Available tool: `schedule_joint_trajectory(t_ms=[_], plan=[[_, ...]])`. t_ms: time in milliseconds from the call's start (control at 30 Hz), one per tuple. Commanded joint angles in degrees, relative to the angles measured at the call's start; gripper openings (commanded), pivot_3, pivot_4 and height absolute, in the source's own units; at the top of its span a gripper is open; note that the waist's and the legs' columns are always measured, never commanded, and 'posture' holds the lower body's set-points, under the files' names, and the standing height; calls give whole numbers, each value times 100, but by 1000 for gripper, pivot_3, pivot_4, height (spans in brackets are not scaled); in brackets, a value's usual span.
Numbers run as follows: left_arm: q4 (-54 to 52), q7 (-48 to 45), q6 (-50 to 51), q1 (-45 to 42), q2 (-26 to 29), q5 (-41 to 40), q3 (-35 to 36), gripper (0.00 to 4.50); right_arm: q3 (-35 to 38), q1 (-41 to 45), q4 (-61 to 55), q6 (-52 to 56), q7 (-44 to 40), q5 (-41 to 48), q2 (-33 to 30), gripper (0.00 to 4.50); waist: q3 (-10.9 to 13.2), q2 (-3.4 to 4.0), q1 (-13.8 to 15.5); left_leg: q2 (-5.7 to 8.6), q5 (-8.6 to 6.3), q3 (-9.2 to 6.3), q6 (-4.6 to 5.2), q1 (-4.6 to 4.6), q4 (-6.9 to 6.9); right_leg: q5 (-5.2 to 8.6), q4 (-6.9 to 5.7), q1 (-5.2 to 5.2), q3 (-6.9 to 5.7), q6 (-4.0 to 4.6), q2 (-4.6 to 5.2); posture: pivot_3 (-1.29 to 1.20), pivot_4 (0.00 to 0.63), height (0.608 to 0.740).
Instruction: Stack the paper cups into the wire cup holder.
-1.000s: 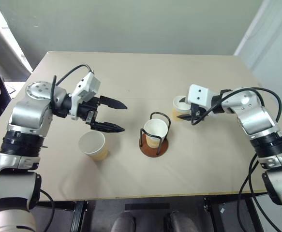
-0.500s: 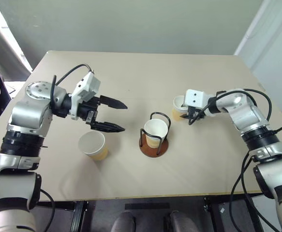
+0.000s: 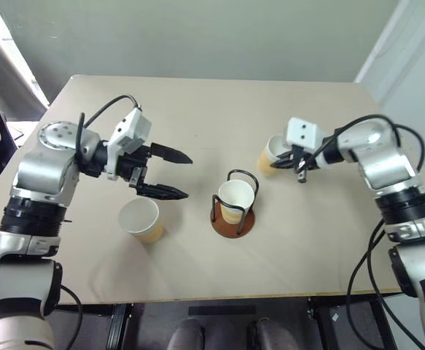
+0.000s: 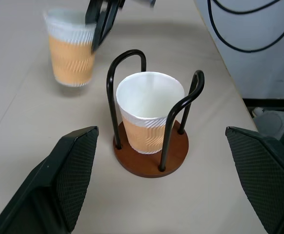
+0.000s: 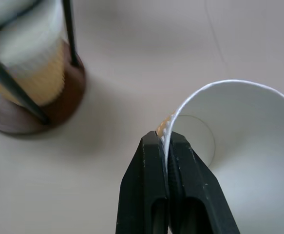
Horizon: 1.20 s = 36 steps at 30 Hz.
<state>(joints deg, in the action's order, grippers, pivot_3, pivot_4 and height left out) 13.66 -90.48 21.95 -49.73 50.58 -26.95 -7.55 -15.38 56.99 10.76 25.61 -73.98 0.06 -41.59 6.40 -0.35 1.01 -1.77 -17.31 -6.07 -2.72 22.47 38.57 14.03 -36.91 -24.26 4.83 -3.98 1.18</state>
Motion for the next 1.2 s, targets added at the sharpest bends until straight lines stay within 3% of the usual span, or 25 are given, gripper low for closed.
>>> schedule_joint_trajectory(t_ms=[33,233,500,1200], plan=[[42,-202,-215,-212,146,6,14,4500,508,295,-890,651,-252,494,-357,17,0,0,-3,0,0,0,0,0,0,0,0,0,0,0,0,0,150,740],[175,-202,-366,-295,182,33,-98,4500,943,700,-1986,2022,-402,1469,-671,17,0,0,-14,-1,2,0,-4,-2,-7,0,1,-4,1,0,-1,0,150,740],[533,-202,-562,-587,63,34,-387,4500,1066,791,-3056,3312,113,2526,-476,17,0,0,-14,0,3,-4,-4,-2,1,1,14,-8,2,0,-1,0,150,740],[1273,-202,-1089,-971,-145,14,-819,4500,468,90,-3397,3215,874,2900,-275,17,0,0,-23,0,3,-4,-4,-1,14,1,4,-16,3,-1,-2,0,150,740]])
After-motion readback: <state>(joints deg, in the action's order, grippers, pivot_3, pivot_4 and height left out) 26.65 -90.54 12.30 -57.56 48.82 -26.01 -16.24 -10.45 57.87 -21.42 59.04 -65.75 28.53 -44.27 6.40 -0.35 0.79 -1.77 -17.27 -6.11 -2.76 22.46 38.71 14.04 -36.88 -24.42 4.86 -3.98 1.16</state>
